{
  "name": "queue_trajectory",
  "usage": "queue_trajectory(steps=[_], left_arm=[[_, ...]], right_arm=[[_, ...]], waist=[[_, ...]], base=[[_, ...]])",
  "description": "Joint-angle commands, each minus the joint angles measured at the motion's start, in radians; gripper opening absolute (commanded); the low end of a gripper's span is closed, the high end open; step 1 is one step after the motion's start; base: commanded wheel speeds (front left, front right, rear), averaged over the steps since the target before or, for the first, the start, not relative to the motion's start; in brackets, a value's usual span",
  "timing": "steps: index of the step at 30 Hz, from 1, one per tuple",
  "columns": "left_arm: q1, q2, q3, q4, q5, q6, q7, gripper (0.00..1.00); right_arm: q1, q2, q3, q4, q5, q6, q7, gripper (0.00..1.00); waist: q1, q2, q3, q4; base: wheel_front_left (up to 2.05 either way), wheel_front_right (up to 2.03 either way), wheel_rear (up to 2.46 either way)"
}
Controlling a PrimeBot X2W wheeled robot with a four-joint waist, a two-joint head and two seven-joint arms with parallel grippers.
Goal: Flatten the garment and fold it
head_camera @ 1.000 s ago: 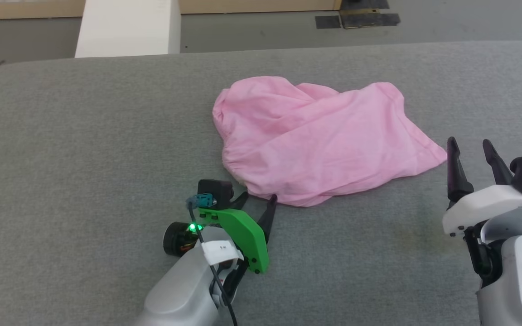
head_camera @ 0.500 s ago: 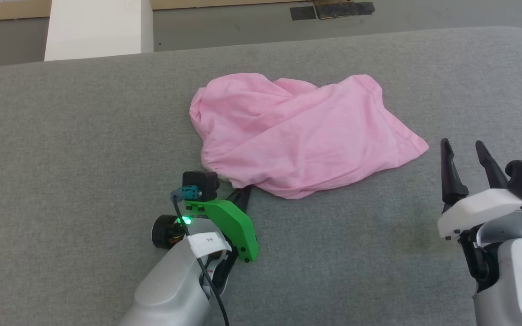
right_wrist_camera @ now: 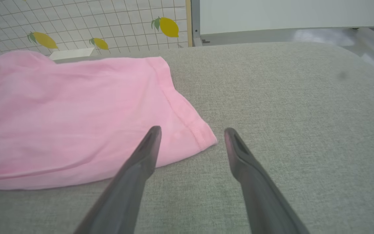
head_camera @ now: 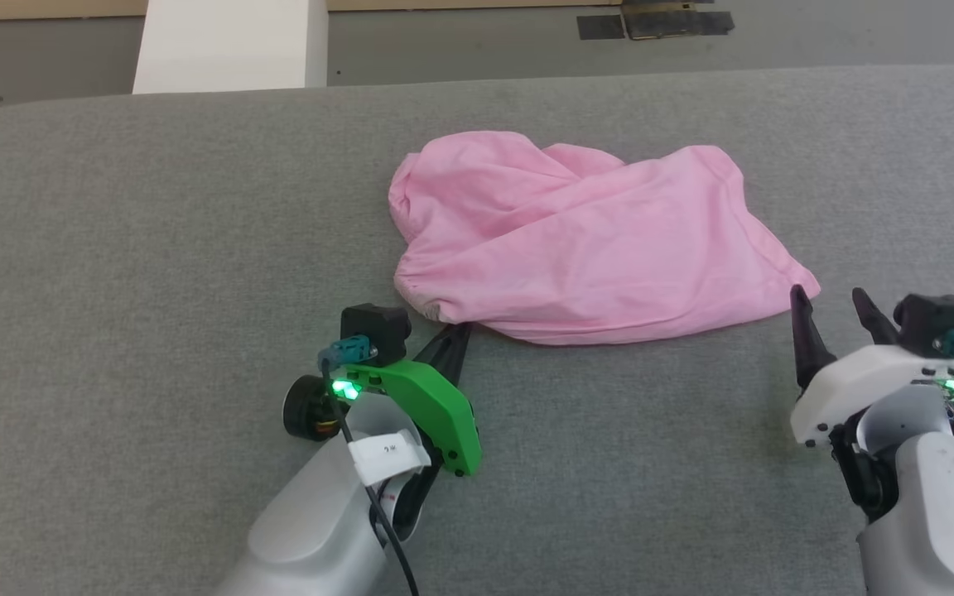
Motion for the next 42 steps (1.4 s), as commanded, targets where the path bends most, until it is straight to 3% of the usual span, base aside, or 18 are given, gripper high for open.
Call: queue_trajectory(steps=[1,10,19,20,21,22,23,29,34,38,42], left_arm=[[0.015,0.016,-0.005,-0.016,0.009,0.007,0.008,0.00],[0.075,0.053,-0.037,-0.136,0.020,0.040,0.069,0.00],[0.078,0.075,-0.049,-0.198,0.025,0.055,0.099,0.00],[0.078,0.076,-0.050,-0.202,0.026,0.057,0.100,0.00],[0.079,0.078,-0.051,-0.206,0.026,0.059,0.102,0.00],[0.078,0.078,-0.052,-0.209,0.027,0.060,0.103,0.00],[0.079,0.079,-0.053,-0.212,0.027,0.061,0.105,0.00],[0.084,0.082,-0.056,-0.218,0.024,0.064,0.104,0.00],[0.086,0.096,-0.052,-0.252,0.022,0.061,0.094,0.00],[0.071,0.138,-0.038,-0.352,-0.006,0.028,0.130,0.00],[0.037,0.214,0.006,-0.509,-0.099,-0.024,0.250,0.00]], right_arm=[[-0.030,0.000,-0.011,0.017,-0.014,-0.002,0.016,1.00],[-0.164,0.000,-0.119,0.200,-0.138,-0.002,0.167,1.00],[-0.279,0.000,-0.119,0.298,-0.219,-0.002,0.277,1.00],[-0.287,0.000,-0.114,0.309,-0.225,-0.002,0.295,0.95],[-0.295,0.000,-0.107,0.319,-0.231,-0.002,0.316,0.47],[-0.300,0.000,-0.101,0.326,-0.235,-0.002,0.332,0.35],[-0.305,0.000,-0.091,0.331,-0.239,-0.002,0.345,0.00],[-0.284,-0.008,-0.061,0.303,-0.238,-0.002,0.341,0.00],[-0.215,-0.009,-0.042,0.201,-0.174,-0.002,0.318,0.00],[-0.151,-0.011,0.028,0.042,-0.075,-0.002,0.371,0.00],[-0.115,-0.051,0.120,-0.196,0.034,-0.002,0.500,0.00]], waist=[[-0.0001,0.0000,0.005,0.011],[-0.0001,0.0000,0.037,0.055],[-0.0001,0.0000,0.065,0.063],[-0.0001,0.0000,0.067,0.062],[-0.0001,0.0000,0.069,0.061],[-0.0001,0.0000,0.071,0.061],[-0.0001,0.0000,0.072,0.061],[-0.0001,0.0000,0.054,0.055],[-0.0001,0.0000,0.011,0.046],[-0.0001,0.0000,-0.023,0.033],[-0.0001,0.0000,-0.040,0.016]], base=[[0.00,0.00,0.00],[0.00,0.00,0.00],[0.00,0.00,0.00],[0.00,0.00,0.00],[0.00,0.00,0.00],[0.00,0.00,0.00],[0.00,0.00,0.00],[0.00,0.00,0.00],[0.00,0.00,0.00],[0.00,0.00,0.00],[0.00,0.00,0.00]])
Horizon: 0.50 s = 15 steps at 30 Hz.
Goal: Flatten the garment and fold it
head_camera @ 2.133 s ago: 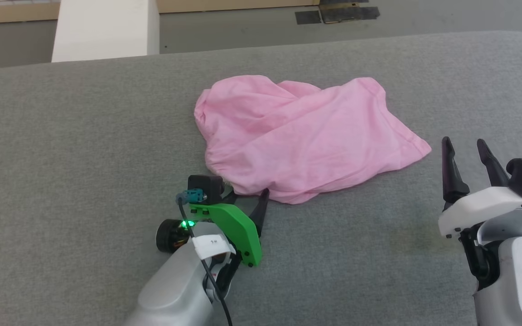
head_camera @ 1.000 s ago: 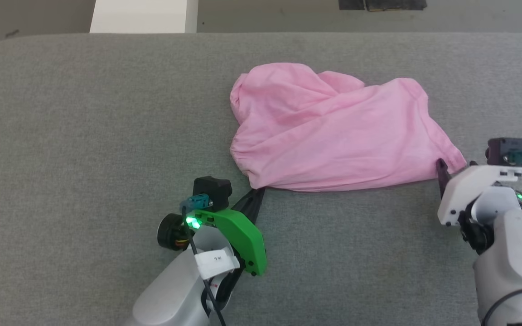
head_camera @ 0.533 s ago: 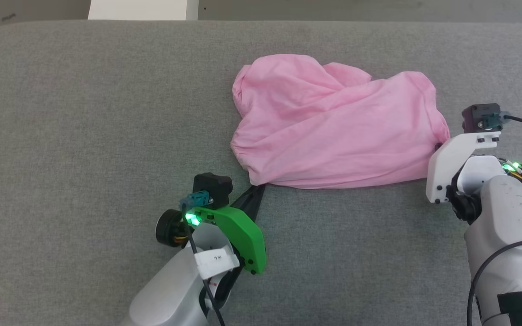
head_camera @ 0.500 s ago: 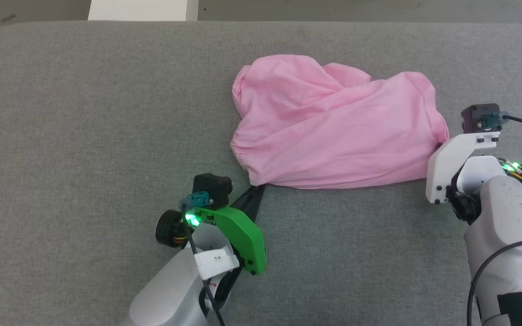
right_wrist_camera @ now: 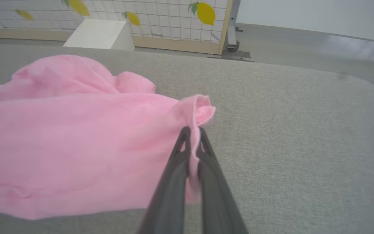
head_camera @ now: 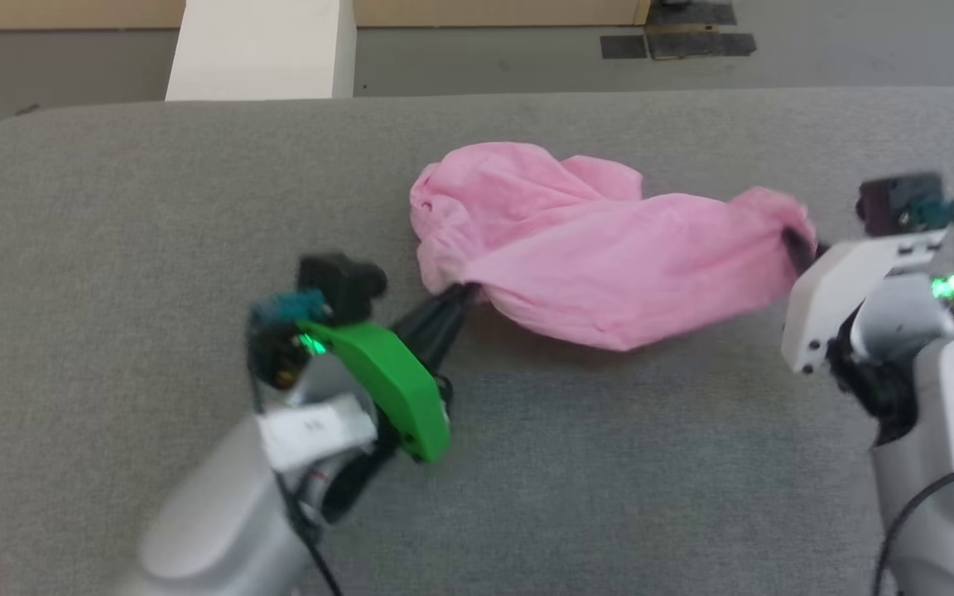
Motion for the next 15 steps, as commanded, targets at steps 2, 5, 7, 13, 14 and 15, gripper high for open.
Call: queue_trajectory(steps=[2,5,7,13,14,15], left_arm=[[-0.054,0.057,0.036,-0.076,-0.062,-0.018,0.089,0.00],[-0.136,0.110,0.097,-0.157,-0.164,-0.013,0.227,0.00],[-0.209,0.133,0.134,-0.173,-0.207,0.006,0.301,0.00],[-0.468,0.150,0.177,-0.100,-0.184,0.054,0.405,0.00],[-0.518,0.150,0.177,-0.072,-0.164,0.057,0.410,0.00],[-0.556,0.147,0.178,-0.049,-0.150,0.060,0.412,0.00]], right_arm=[[0.000,-0.042,0.035,-0.117,0.048,-0.002,0.072,0.00],[-0.047,-0.092,0.074,-0.238,0.093,-0.002,0.163,0.00],[-0.101,-0.127,0.095,-0.275,0.094,-0.002,0.201,0.00],[-0.351,-0.149,0.114,-0.230,0.064,-0.002,0.217,0.00],[-0.400,-0.151,0.121,-0.202,0.046,-0.002,0.211,0.00],[-0.439,-0.149,0.124,-0.179,0.034,-0.002,0.205,0.00]], waist=[[-0.0001,-0.0001,-0.012,-0.019],[-0.0001,-0.0001,0.003,-0.021],[-0.0001,-0.0001,0.021,-0.020],[-0.0001,-0.0001,0.116,-0.016],[-0.0001,-0.0001,0.138,-0.017],[-0.0001,-0.0001,0.156,-0.017]], base=[[0.00,0.00,0.00],[0.00,0.00,0.00],[0.00,0.00,0.00],[0.00,0.00,0.00],[0.00,0.00,0.00],[0.00,0.00,0.00]])
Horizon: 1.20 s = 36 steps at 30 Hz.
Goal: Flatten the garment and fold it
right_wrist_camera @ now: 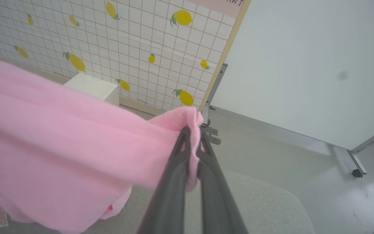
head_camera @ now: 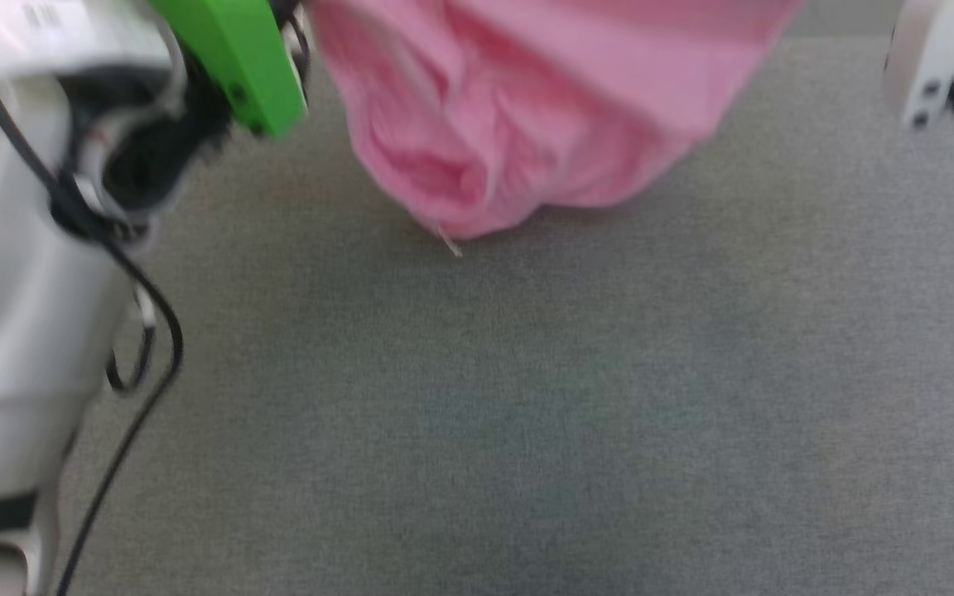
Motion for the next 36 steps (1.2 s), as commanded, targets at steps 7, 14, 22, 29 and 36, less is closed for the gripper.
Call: queue_trajectory(steps=[7,14,22,29,36], left_arm=[[-0.307,-0.037,0.024,0.181,0.126,0.018,-0.093,0.00],[-0.460,-0.076,0.051,0.291,0.194,-0.003,-0.271,0.00],[-0.299,-0.061,-0.002,0.354,0.170,-0.092,-0.298,0.00],[0.074,0.008,-0.124,0.255,0.116,-0.136,-0.198,0.00],[0.476,0.105,-0.201,0.004,0.042,-0.064,-0.114,0.00]], right_arm=[[-0.280,0.029,-0.018,0.173,-0.111,-0.002,-0.148,0.00],[-0.414,0.069,-0.099,0.264,-0.172,-0.002,-0.336,0.00],[-0.254,0.088,-0.035,0.320,-0.098,-0.002,-0.374,0.00],[0.132,0.023,0.084,0.181,0.059,-0.002,-0.271,0.00],[0.545,0.001,0.018,-0.034,0.110,-0.002,-0.147,0.00]], waist=[[0.0000,0.0000,0.187,-0.004],[0.0000,0.0000,0.232,0.005],[0.0000,0.0000,0.192,0.024],[0.0000,0.0000,0.084,0.046],[0.0000,0.0000,-0.026,0.052]], base=[[0.00,0.00,0.00],[0.00,0.00,0.00],[0.00,0.00,0.00],[0.00,0.00,0.00],[0.00,0.00,0.00]])
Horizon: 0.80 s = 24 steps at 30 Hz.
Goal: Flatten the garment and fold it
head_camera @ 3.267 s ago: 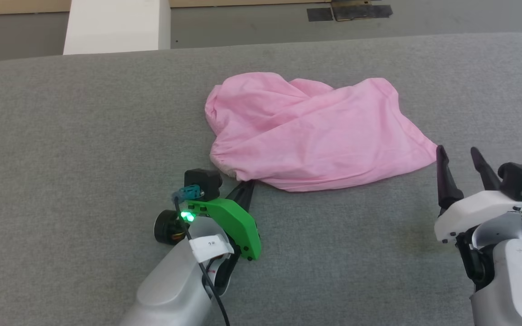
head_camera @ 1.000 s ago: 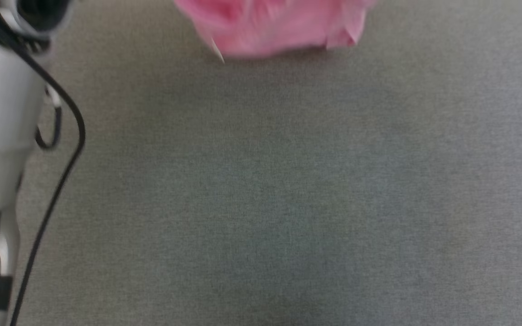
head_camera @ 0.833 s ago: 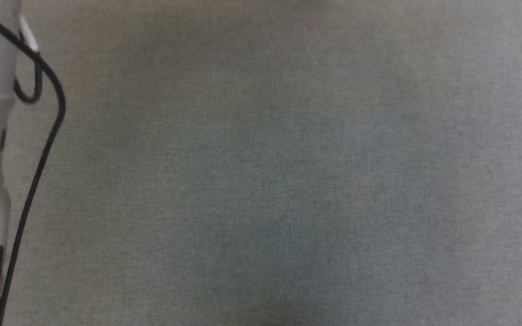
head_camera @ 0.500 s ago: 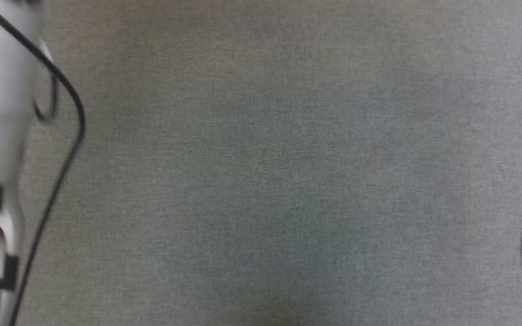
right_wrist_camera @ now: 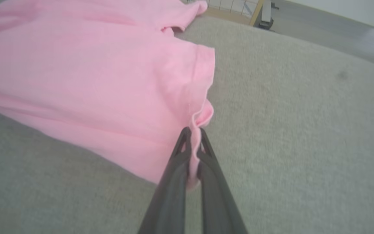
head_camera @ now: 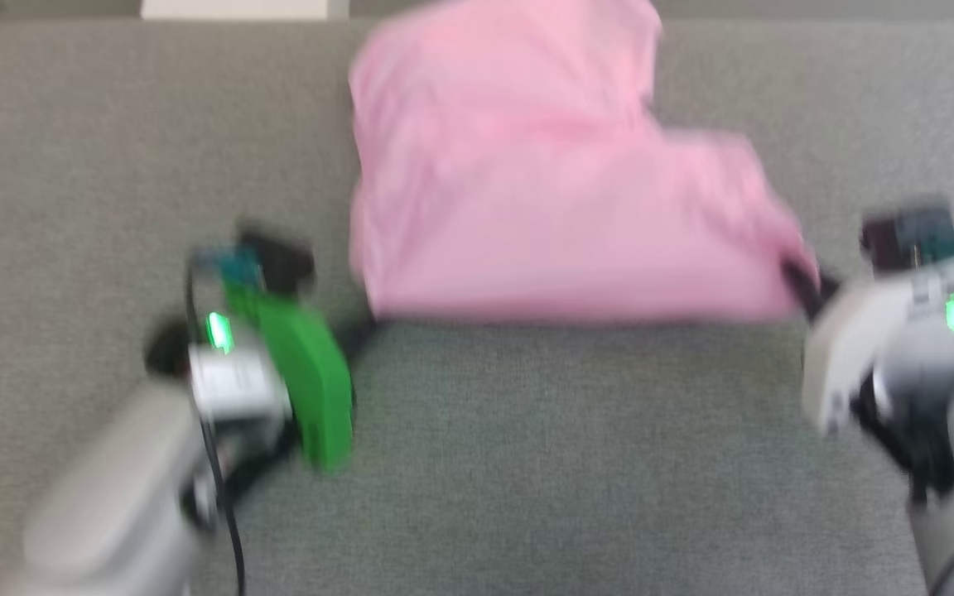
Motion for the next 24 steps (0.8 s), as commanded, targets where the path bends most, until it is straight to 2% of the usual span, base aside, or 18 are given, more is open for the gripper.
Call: queue_trajectory(steps=[1,2,3,8,12,17,20,24], left_arm=[[0.069,0.017,-0.008,-0.043,-0.021,0.025,0.008,0.00],[0.114,0.027,-0.013,-0.072,-0.028,0.043,0.011,0.00],[0.254,0.064,-0.033,-0.160,-0.039,0.103,0.016,0.00],[0.413,0.101,-0.061,-0.268,-0.055,0.182,0.026,0.00],[0.488,0.115,-0.079,-0.340,-0.066,0.221,0.037,0.00],[0.498,0.083,-0.067,-0.388,-0.054,0.237,-0.019,0.00],[0.452,0.034,-0.045,-0.386,-0.043,0.226,-0.074,0.00],[0.368,-0.015,-0.024,-0.353,-0.030,0.203,-0.108,0.00]], right_arm=[[0.062,0.012,-0.016,-0.035,0.003,-0.002,0.018,0.00],[0.106,0.021,-0.027,-0.059,0.002,-0.002,0.030,0.00],[0.248,0.059,-0.063,-0.135,-0.009,-0.002,0.073,0.00],[0.441,0.106,-0.118,-0.224,-0.046,-0.002,0.161,0.00],[0.560,0.145,-0.162,-0.297,-0.060,-0.002,0.247,0.00],[0.591,0.169,-0.183,-0.393,-0.066,-0.002,0.264,0.00],[0.523,0.164,-0.168,-0.428,-0.076,-0.002,0.221,0.00],[0.400,0.133,-0.147,-0.404,-0.076,-0.002,0.180,0.00]], waist=[[0.0001,0.0000,-0.078,0.011],[0.0001,0.0000,-0.089,0.011],[0.0001,0.0000,-0.123,0.012],[0.0001,0.0000,-0.160,0.021],[0.0001,0.0000,-0.178,0.031],[0.0001,0.0000,-0.185,0.037],[0.0001,0.0000,-0.185,0.045],[0.0001,0.0000,-0.168,0.059]], base=[[0.00,0.00,0.00],[0.00,0.00,0.00],[0.00,0.00,0.00],[0.00,0.00,0.00],[0.00,0.00,0.00],[0.00,0.00,0.00],[0.00,0.00,0.00],[0.00,0.00,0.00]])
